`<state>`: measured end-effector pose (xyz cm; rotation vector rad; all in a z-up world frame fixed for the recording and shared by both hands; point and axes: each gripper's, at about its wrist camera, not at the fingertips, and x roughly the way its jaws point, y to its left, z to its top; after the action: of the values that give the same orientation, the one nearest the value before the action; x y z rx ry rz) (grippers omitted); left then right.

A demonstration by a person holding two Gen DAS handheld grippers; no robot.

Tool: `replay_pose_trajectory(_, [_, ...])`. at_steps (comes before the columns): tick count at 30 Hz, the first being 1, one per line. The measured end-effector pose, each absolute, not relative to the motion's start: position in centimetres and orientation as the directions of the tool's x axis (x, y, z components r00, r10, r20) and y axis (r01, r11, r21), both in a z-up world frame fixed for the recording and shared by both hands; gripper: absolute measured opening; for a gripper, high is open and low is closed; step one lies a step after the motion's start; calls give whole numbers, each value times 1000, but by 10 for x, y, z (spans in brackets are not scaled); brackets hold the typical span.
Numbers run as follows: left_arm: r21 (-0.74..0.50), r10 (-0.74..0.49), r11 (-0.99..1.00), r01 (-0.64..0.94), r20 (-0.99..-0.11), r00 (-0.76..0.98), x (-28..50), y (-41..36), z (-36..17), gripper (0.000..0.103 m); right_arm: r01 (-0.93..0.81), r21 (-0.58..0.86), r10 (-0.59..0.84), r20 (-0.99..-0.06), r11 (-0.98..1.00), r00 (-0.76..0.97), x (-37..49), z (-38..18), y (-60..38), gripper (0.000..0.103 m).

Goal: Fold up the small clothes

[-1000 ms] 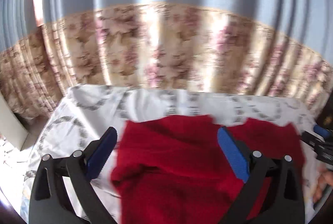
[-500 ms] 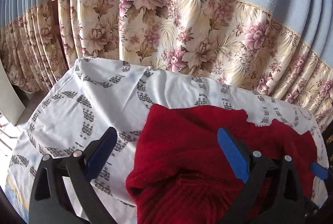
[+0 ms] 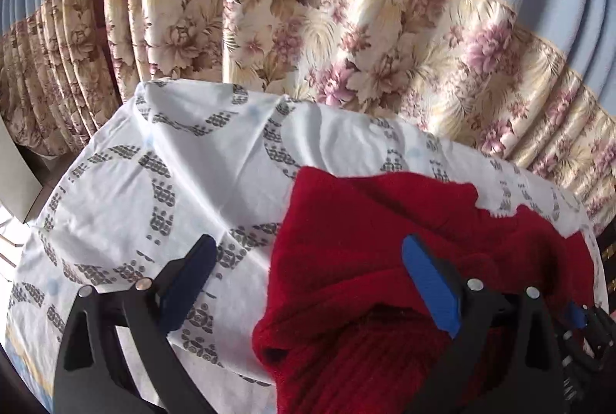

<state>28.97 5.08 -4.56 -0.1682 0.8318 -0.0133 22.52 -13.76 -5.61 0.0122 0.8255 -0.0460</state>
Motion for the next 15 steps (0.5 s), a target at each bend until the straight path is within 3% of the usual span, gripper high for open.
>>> replay_pose_trajectory(5, [-180,-103,982,-53,-755,648,292,54,-50,97,5,-144,-109,-727,990,678,207,-44,-159,15])
replay_pose_trajectory(12, [-204,-121,977,-56,-756,644,291,53,-46,97,60,-428,-329,-590,902,738,212,-29,-203,15])
replay_pose_trajectory(15, [-224,-127,972,-67,-745,655,289,53,-43,97,51,-415,-287,-530,908,798,212,-21,-221,15])
